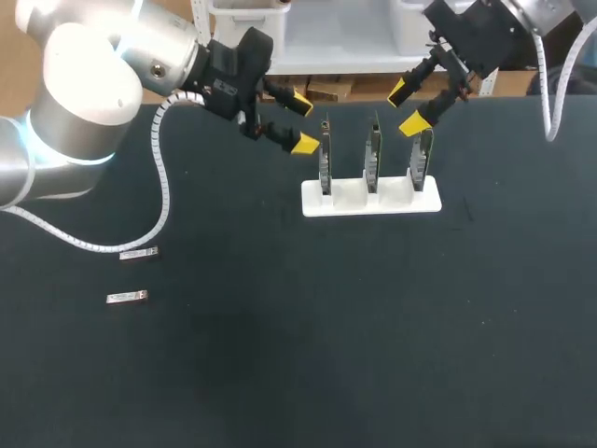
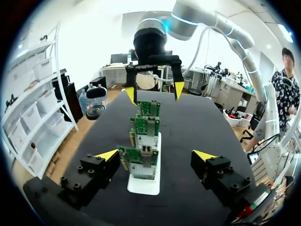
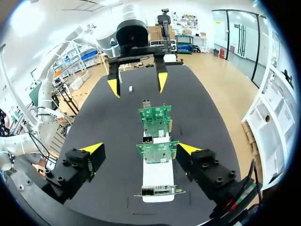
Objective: Pick up the optical module with the left hand, and insert it into the network port with the right hand.
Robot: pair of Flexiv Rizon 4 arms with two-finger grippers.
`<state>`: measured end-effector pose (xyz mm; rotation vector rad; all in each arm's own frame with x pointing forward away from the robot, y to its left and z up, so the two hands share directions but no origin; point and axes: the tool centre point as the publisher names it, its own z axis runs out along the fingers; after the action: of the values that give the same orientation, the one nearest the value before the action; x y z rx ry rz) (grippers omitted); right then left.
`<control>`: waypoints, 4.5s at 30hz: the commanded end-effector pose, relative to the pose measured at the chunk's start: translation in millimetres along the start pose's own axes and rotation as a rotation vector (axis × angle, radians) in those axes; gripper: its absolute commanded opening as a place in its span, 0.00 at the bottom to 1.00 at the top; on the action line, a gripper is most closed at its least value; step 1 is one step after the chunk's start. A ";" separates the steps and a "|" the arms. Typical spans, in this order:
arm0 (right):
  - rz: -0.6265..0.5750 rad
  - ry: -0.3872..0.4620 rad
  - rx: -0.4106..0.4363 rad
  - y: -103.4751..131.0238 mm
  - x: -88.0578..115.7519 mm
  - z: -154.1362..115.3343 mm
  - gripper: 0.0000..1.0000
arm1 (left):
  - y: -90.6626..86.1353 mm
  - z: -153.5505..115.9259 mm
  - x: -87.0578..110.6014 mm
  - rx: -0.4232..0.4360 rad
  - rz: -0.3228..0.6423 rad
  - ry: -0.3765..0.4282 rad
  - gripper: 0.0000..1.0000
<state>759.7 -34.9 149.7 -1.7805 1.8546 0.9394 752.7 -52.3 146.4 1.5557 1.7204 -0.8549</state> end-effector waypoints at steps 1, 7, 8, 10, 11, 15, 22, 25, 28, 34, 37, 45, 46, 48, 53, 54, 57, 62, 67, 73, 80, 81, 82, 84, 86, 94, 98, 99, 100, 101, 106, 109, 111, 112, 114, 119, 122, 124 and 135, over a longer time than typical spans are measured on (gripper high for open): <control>0.000 0.000 0.003 0.9 -0.2 0.3 1.00 | -6.0 -23.2 -7.1 -0.033 0.017 0.005 1.00; 0.000 0.000 0.003 0.9 -0.2 0.3 1.00 | -16.7 -68.0 -4.5 -0.101 0.071 0.057 1.00; 0.000 0.000 0.003 0.9 -0.2 0.3 1.00 | -19.6 -74.8 -1.4 -0.108 0.078 0.072 1.00; 0.000 0.000 0.003 0.9 -0.2 0.3 1.00 | -25.1 -87.0 6.3 -0.126 0.099 0.114 1.00; 0.000 0.000 0.003 0.9 -0.2 0.3 1.00 | -28.4 -94.0 11.9 -0.148 0.116 0.144 1.00; 0.000 0.000 0.003 0.9 -0.2 0.3 1.00 | -40.2 -118.5 41.6 -0.174 0.122 0.220 1.00; 0.000 0.000 0.003 0.9 -0.2 0.3 1.00 | -61.9 -153.6 90.2 -0.198 0.124 0.322 1.00; 0.000 0.000 0.003 0.9 -0.2 0.3 1.00 | -67.7 -163.4 110.0 -0.198 0.127 0.362 1.00; 0.000 0.000 0.003 0.9 -0.2 0.3 1.00 | -67.0 -166.5 115.4 -0.219 0.100 0.367 1.00; 0.000 0.000 0.003 0.9 -0.2 0.3 1.00 | -60.3 -161.1 106.2 -0.224 0.108 0.324 1.00; 0.000 0.000 0.003 0.9 -0.2 0.3 1.00 | -60.3 -161.1 106.2 -0.224 0.108 0.324 1.00; 0.000 0.000 0.003 0.9 -0.2 0.3 1.00 | -60.3 -161.1 106.2 -0.224 0.108 0.324 1.00; 0.000 0.000 0.003 0.9 -0.2 0.3 1.00 | -62.2 -157.3 102.3 -0.225 0.132 0.344 1.00; 0.000 0.000 0.003 0.9 -0.2 0.3 1.00 | -65.5 -155.1 103.1 -0.254 0.161 0.391 1.00; 0.000 0.000 0.003 0.9 -0.2 0.3 1.00 | -66.7 -162.3 138.9 -0.303 0.113 0.515 1.00; 0.000 0.000 0.003 0.9 -0.2 0.3 1.00 | -68.2 -163.4 148.6 -0.327 0.112 0.568 1.00; 0.000 0.000 0.003 0.9 -0.2 0.3 1.00 | -73.1 -165.5 178.5 -0.327 0.046 0.656 1.00; 0.000 0.000 0.003 0.9 -0.2 0.3 1.00 | -77.0 -169.0 203.9 -0.341 -0.004 0.705 1.00; 0.000 0.000 0.003 0.9 -0.2 0.3 1.00 | -78.1 -165.0 219.9 -0.346 -0.003 0.779 1.00; 0.000 0.000 0.003 0.9 -0.2 0.3 1.00 | -81.6 -159.6 233.8 -0.295 -0.050 0.805 1.00; 0.000 0.000 0.003 0.9 -0.2 0.3 1.00 | -81.8 -154.0 246.2 -0.262 -0.061 0.815 1.00; 0.000 0.000 0.003 0.9 -0.2 0.3 1.00 | -81.5 -153.2 247.2 -0.240 -0.075 0.795 1.00; 0.000 0.000 0.003 0.9 -0.2 0.3 1.00 | -81.0 -153.2 247.5 -0.236 -0.071 0.794 1.00; 0.000 0.000 0.003 0.9 -0.2 0.3 1.00 | -80.1 -153.1 247.6 -0.241 -0.057 0.804 1.00; 0.000 0.000 0.003 0.9 -0.2 0.3 1.00 | -79.0 -152.5 248.9 -0.242 -0.056 0.810 1.00; 0.000 0.000 0.003 0.9 -0.2 0.3 1.00 | -89.9 -144.8 267.2 -0.212 -0.094 0.820 1.00; 0.000 0.000 0.003 0.9 -0.2 0.3 1.00 | -89.7 -143.4 276.3 -0.225 -0.090 0.840 1.00; 0.000 0.000 0.003 0.9 -0.2 0.3 1.00 | -88.6 -142.9 280.0 -0.224 -0.091 0.841 1.00; 0.000 0.000 0.003 0.9 -0.2 0.3 1.00 | -87.8 -143.2 281.6 -0.228 -0.089 0.832 1.00; 0.000 0.000 0.003 0.9 -0.2 0.3 1.00 | -87.1 -143.4 282.9 -0.229 -0.088 0.833 1.00; 0.000 0.000 0.003 0.9 -0.2 0.3 1.00 | -83.3 -143.8 285.4 -0.241 -0.090 0.842 1.00; 0.000 0.000 0.003 0.9 -0.2 0.3 1.00 | -81.2 -143.4 285.8 -0.243 -0.096 0.851 1.00; 0.000 0.000 0.003 0.9 -0.2 0.3 1.00 | -79.0 -142.6 288.3 -0.247 -0.120 0.897 1.00; 0.000 0.000 0.003 0.9 -0.2 0.3 1.00 | -78.0 -142.4 289.5 -0.241 -0.131 0.892 1.00; 0.000 0.000 0.003 0.9 -0.2 0.3 1.00 | -76.9 -142.6 290.0 -0.245 -0.131 0.893 1.00; 0.000 0.000 0.003 0.9 -0.2 0.3 1.00 | -74.8 -143.6 289.1 -0.248 -0.137 0.895 1.00; 0.000 0.000 0.003 0.9 -0.2 0.3 1.00 | -74.1 -143.9 289.1 -0.248 -0.141 0.897 1.00; 0.000 0.000 0.003 0.9 -0.2 0.3 1.00 | -73.8 -144.1 289.2 -0.245 -0.147 0.898 1.00; 0.000 0.000 0.003 0.9 -0.2 0.3 1.00 | -76.8 -148.8 293.8 -0.226 -0.175 0.911 1.00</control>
<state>759.7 -34.9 149.7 -1.7804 1.8545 0.9393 645.6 228.2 -5.8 1.7748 2.4899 0.0479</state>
